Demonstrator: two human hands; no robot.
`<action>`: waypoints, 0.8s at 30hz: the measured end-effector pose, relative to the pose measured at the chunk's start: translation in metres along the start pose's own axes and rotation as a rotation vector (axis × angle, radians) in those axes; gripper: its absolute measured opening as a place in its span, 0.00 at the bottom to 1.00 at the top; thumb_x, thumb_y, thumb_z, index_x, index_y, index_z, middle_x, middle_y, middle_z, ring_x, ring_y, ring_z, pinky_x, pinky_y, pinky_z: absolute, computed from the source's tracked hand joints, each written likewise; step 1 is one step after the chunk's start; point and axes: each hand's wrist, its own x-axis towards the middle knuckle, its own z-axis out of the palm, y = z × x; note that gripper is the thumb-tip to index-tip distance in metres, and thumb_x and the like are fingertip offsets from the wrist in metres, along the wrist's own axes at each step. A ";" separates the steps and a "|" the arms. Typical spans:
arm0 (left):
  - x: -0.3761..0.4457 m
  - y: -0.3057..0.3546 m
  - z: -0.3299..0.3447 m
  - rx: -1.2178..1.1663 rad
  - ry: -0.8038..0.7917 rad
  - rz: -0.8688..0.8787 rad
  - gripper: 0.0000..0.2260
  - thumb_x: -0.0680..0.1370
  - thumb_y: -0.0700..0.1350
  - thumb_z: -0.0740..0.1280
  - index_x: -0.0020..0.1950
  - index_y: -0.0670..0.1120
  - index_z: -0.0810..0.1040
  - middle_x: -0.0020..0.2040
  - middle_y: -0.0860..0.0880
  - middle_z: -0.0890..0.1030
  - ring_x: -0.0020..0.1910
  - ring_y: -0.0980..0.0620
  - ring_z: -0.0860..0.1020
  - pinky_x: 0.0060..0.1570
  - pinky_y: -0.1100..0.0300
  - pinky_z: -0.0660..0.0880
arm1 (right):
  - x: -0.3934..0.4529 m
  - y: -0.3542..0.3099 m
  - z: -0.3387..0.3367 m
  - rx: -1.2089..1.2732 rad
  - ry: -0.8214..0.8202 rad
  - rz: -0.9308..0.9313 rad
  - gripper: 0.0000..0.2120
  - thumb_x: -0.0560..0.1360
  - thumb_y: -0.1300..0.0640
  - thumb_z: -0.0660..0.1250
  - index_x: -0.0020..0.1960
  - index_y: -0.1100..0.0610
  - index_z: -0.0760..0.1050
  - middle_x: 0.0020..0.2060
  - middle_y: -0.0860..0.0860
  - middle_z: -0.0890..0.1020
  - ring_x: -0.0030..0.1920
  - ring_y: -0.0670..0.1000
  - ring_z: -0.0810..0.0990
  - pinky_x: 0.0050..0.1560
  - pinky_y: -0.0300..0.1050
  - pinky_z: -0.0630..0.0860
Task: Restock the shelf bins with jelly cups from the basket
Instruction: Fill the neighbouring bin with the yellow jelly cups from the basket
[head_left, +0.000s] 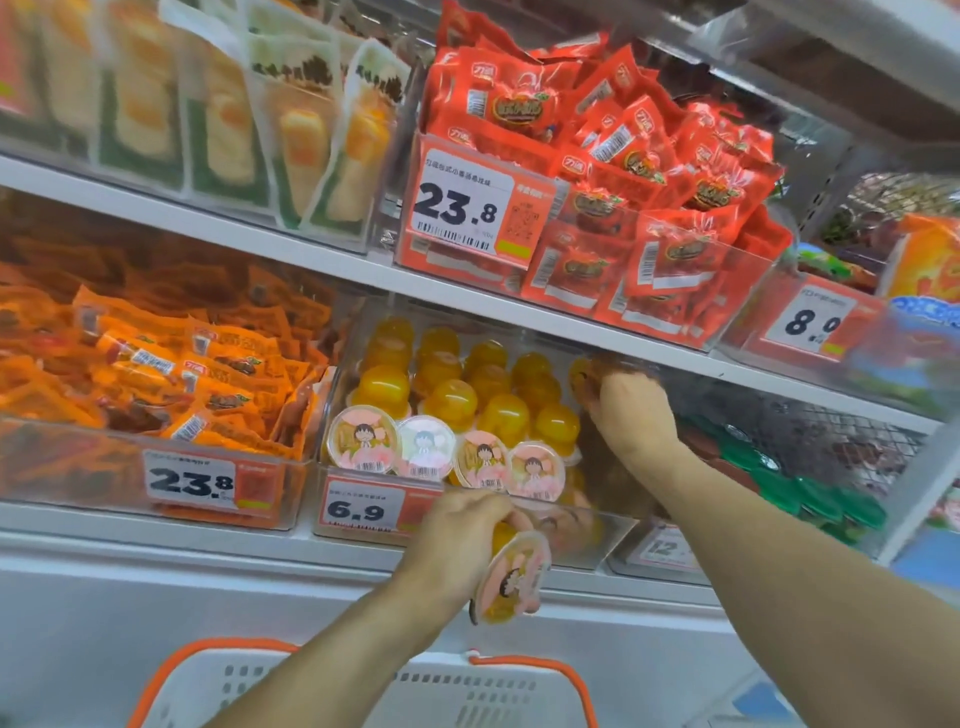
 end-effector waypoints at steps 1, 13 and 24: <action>0.001 0.001 0.000 -0.007 -0.005 -0.009 0.19 0.80 0.42 0.61 0.31 0.47 0.81 0.32 0.54 0.82 0.31 0.61 0.79 0.30 0.70 0.71 | 0.007 0.001 0.005 -0.023 -0.046 -0.025 0.11 0.82 0.55 0.61 0.56 0.60 0.78 0.46 0.60 0.84 0.44 0.63 0.82 0.46 0.53 0.80; 0.013 -0.004 -0.011 -0.215 0.040 -0.136 0.14 0.79 0.40 0.63 0.35 0.42 0.80 0.39 0.37 0.83 0.32 0.43 0.82 0.34 0.43 0.82 | 0.062 -0.005 0.053 0.112 -0.211 0.156 0.05 0.84 0.58 0.56 0.51 0.53 0.69 0.50 0.55 0.79 0.40 0.51 0.72 0.44 0.44 0.69; 0.010 -0.006 -0.008 -0.199 0.067 -0.122 0.12 0.79 0.41 0.63 0.38 0.40 0.79 0.35 0.40 0.81 0.27 0.52 0.80 0.23 0.61 0.74 | 0.063 0.002 0.045 0.045 -0.386 0.032 0.09 0.79 0.56 0.63 0.51 0.56 0.82 0.51 0.55 0.83 0.48 0.55 0.81 0.53 0.49 0.78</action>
